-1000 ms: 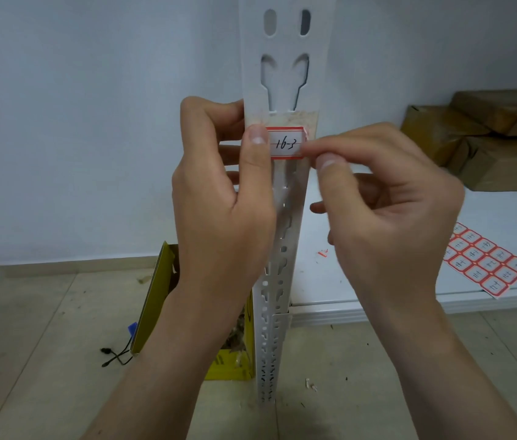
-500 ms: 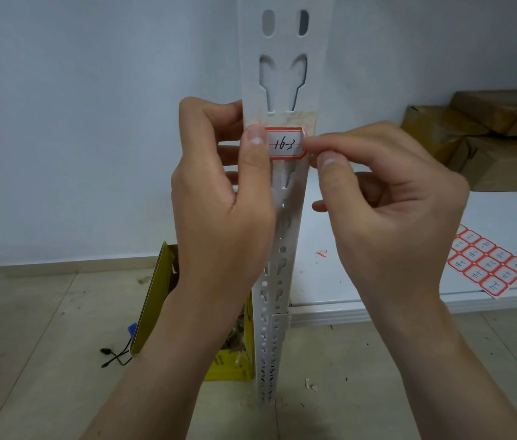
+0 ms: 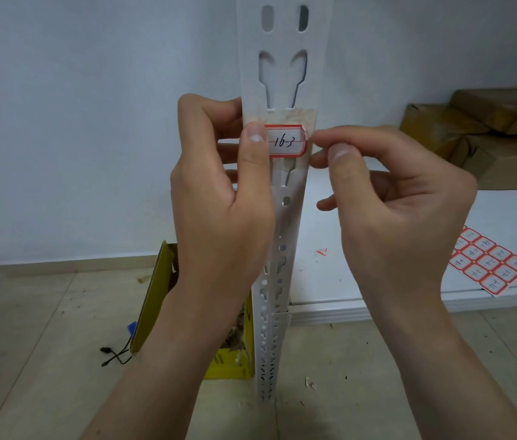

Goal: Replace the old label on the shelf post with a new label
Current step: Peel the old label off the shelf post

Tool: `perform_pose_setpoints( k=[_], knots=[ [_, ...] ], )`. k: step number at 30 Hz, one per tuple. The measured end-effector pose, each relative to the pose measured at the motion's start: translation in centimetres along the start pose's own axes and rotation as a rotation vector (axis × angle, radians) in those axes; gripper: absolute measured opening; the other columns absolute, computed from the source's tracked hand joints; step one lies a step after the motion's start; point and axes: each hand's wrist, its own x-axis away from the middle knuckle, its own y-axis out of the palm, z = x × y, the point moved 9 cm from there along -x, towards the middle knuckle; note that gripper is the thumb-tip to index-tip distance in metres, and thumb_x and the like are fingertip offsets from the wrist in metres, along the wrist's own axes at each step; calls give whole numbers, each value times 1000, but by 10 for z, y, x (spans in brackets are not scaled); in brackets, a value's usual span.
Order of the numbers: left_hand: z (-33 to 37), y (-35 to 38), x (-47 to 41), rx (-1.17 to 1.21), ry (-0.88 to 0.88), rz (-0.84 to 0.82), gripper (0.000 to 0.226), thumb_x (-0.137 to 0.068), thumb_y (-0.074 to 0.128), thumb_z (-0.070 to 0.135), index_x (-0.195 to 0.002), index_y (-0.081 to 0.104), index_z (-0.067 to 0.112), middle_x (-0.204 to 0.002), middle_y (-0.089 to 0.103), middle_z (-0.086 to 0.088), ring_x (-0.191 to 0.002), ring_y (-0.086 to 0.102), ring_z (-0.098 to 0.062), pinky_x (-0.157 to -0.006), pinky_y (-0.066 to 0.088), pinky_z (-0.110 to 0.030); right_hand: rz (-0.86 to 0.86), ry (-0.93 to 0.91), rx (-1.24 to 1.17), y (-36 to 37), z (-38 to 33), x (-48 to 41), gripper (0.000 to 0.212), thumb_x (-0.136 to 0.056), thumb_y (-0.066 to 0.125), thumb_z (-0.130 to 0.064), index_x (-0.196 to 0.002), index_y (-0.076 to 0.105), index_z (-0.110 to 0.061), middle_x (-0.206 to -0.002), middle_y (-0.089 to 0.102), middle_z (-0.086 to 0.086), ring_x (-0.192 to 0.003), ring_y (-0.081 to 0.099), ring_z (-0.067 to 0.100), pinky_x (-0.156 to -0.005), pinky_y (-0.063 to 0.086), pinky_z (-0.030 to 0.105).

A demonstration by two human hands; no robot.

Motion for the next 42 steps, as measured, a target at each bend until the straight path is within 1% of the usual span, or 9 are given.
perform_pose_setpoints(
  k=[4,8,12,16,34,36,38,40,42],
  knots=[
    [0,0,0,-9,4,0,6,-106,47,9,-108,44,14,-94,59,17,-86,66,-5,-69,51,-15,-36,-60,38,4,-6,-1,21,-96,64,-4,-101,77,-21,-89,71,-4,-58,62,32,-45,52,48],
    [0,0,0,-3,-6,0,7,-106,47,9,-108,44,14,-92,58,16,-83,65,-4,-68,50,-13,-2,-5,-16,0,0,-1,21,-97,63,-7,-99,76,-24,-87,74,-5,-61,63,41,-44,52,54],
    [1,0,0,4,2,-4,7,-106,47,9,-108,44,14,-93,59,16,-83,65,-4,-68,51,-16,-36,-51,36,5,-4,0,20,-96,65,-3,-100,79,-18,-88,71,0,-57,61,24,-46,52,44],
    [0,0,0,6,-5,-5,7,-106,47,9,-107,44,15,-89,57,17,-79,63,-3,-67,49,-15,2,-17,-12,0,-1,0,21,-98,63,-8,-102,75,-24,-87,74,1,-59,61,42,-44,51,54],
    [-1,0,0,7,-15,-16,7,-106,47,9,-108,44,15,-90,59,16,-79,64,-3,-67,49,-17,-61,-68,36,5,-9,-1,21,-99,61,-6,-105,75,-21,-92,70,-4,-61,62,39,-46,54,52],
    [0,0,0,3,-11,-16,7,-106,47,9,-107,44,14,-90,58,17,-79,64,-2,-67,48,-14,-56,-79,29,3,-10,-1,20,-97,61,-7,-99,75,-21,-90,70,-4,-60,61,38,-47,54,48],
    [0,0,0,2,-7,-18,7,-106,47,9,-107,44,14,-89,58,18,-79,64,-1,-67,48,-13,-40,-87,48,1,-11,-2,16,-98,65,-9,-97,72,-23,-87,70,-4,-55,58,32,-48,51,32],
    [0,0,0,5,-7,-16,7,-106,47,10,-107,44,15,-88,58,19,-80,64,0,-67,48,-11,-34,-87,86,2,-11,-3,12,-98,72,-12,-99,71,-23,-86,71,-3,-49,52,20,-51,37,15],
    [1,0,0,6,-3,-14,6,-106,48,10,-107,44,15,-88,58,20,-79,64,1,-66,48,-10,-35,-85,120,5,-11,-3,9,-97,77,-16,-99,71,-23,-86,71,-3,-53,51,4,-54,32,8]
  ],
)
